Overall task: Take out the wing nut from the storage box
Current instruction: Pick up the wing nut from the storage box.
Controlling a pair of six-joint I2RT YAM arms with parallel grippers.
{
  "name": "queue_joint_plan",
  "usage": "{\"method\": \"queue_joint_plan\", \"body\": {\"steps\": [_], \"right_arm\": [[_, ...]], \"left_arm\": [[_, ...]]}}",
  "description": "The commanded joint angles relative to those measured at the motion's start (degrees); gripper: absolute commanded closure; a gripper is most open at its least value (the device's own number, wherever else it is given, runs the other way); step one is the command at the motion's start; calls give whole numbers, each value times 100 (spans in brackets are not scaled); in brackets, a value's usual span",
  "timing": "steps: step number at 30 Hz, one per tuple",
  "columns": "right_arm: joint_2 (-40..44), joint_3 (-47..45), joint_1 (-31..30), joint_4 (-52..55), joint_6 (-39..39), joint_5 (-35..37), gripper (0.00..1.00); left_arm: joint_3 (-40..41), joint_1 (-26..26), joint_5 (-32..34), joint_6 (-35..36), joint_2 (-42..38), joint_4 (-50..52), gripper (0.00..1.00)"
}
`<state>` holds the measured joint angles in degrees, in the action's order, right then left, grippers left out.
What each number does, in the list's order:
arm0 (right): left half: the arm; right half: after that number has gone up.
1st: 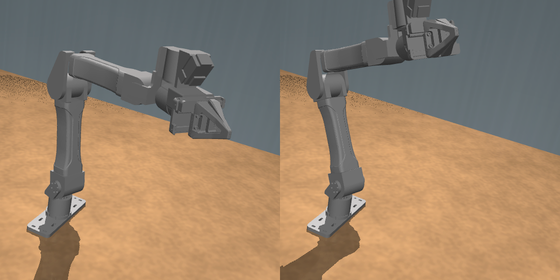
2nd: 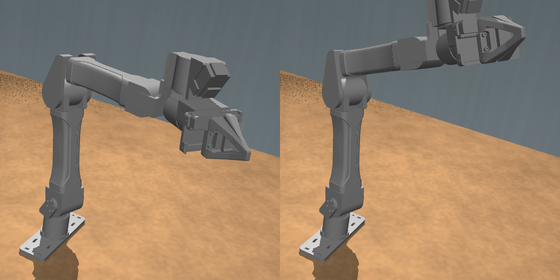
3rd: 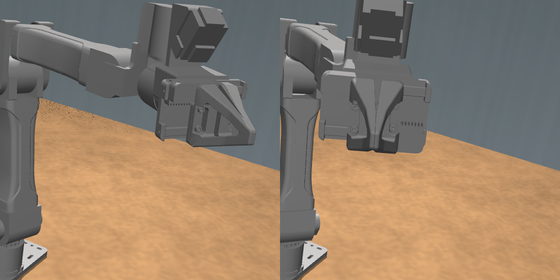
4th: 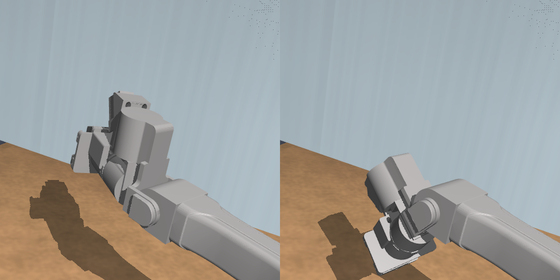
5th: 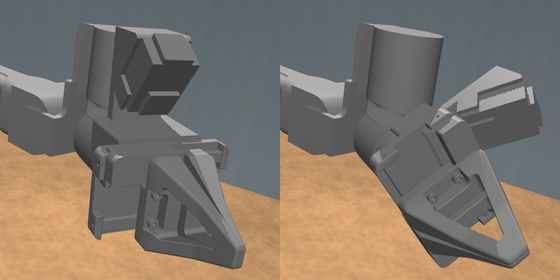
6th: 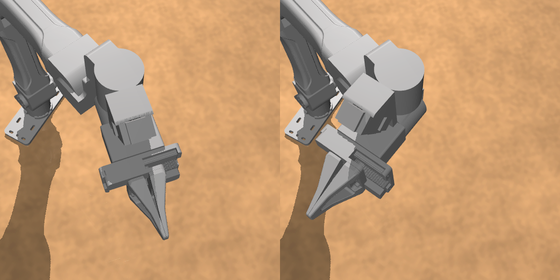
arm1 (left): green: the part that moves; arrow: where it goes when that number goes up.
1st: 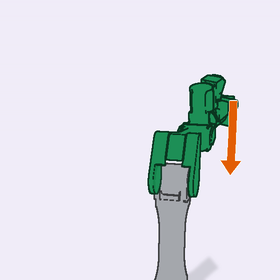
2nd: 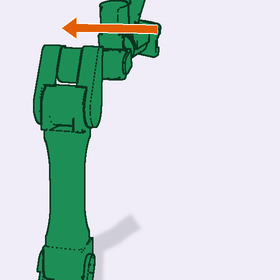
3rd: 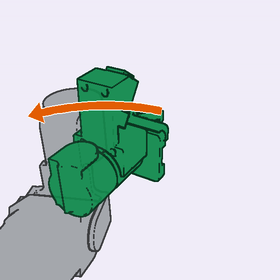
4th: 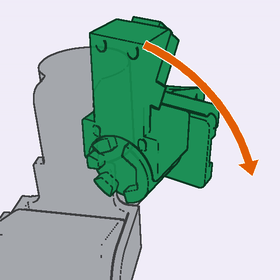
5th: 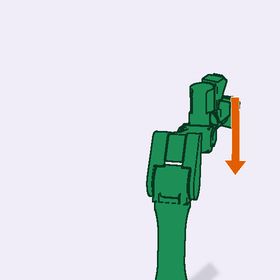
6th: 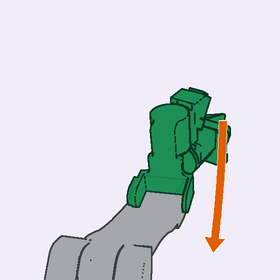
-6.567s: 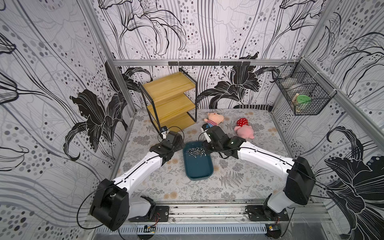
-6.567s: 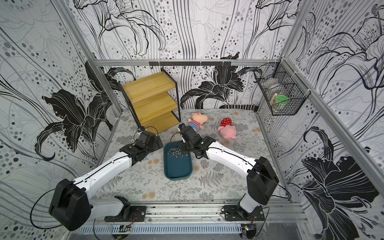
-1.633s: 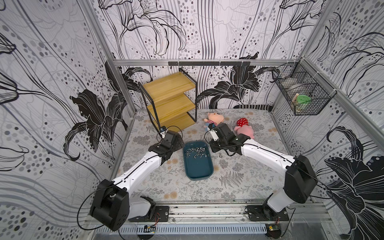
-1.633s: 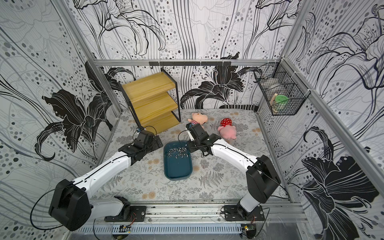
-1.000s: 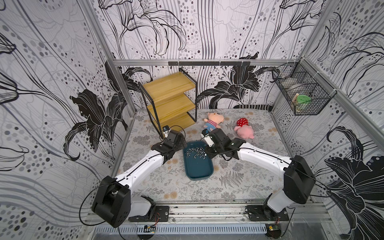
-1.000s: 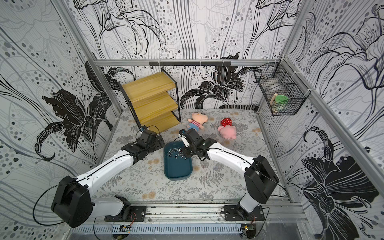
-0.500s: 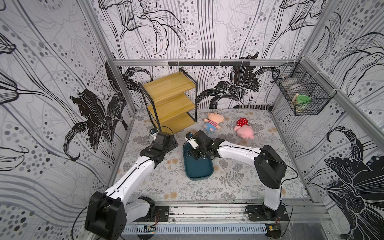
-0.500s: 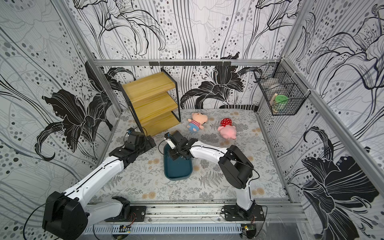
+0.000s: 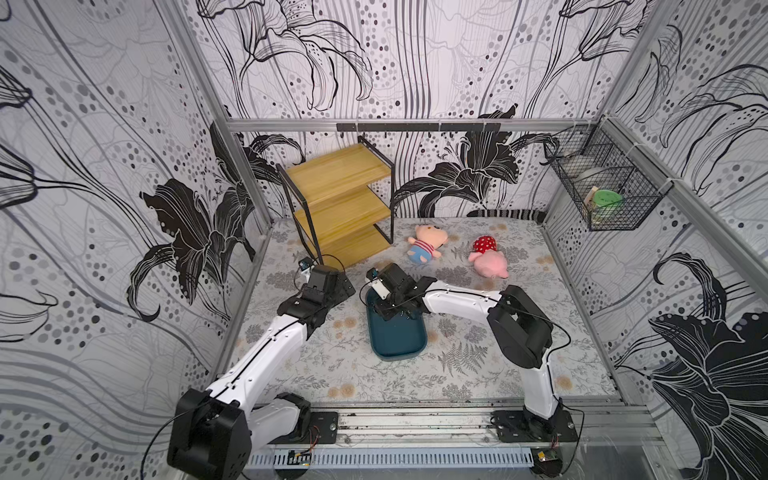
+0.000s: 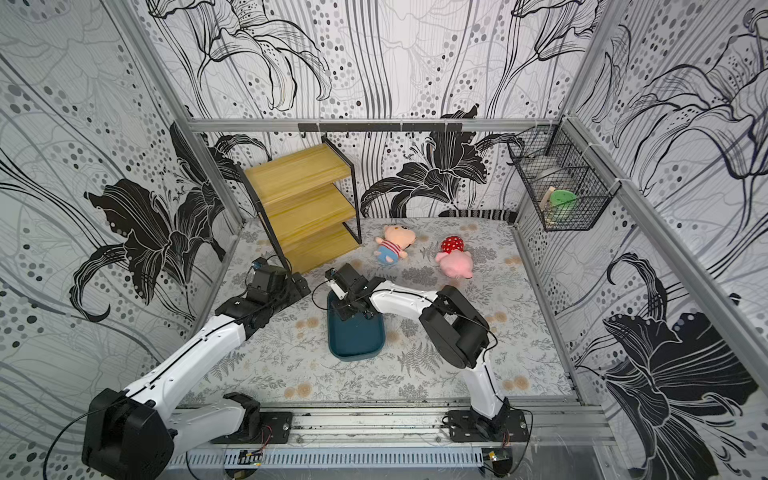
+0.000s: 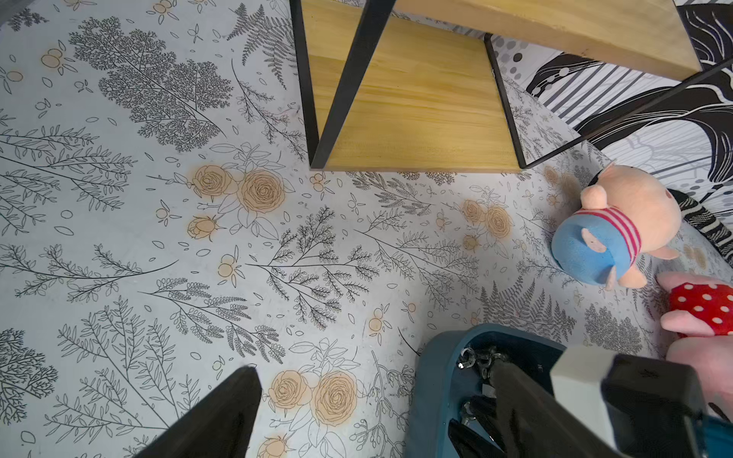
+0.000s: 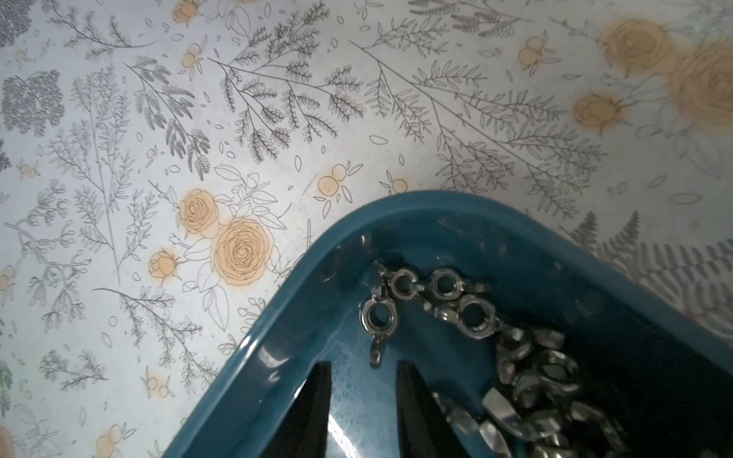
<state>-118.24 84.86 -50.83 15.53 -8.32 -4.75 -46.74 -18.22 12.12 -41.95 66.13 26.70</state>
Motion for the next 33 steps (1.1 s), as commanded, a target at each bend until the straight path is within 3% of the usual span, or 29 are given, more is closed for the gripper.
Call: {"method": "queue_joint_plan", "body": {"steps": [1, 14, 25, 33], "right_arm": [[-170, 197, -15, 149, -82, 71, 67], [-566, 418, -15, 211, -135, 235, 72], [-537, 362, -15, 242, -126, 286, 88], [-162, 226, -15, 247, -125, 232, 93]], "left_arm": [[80, 46, -26, 21, -100, -77, 4], [112, 56, 1, 38, -184, -51, 4], [153, 55, -8, 29, -208, -85, 4], [92, 55, 27, 77, -108, -87, 4]]}}
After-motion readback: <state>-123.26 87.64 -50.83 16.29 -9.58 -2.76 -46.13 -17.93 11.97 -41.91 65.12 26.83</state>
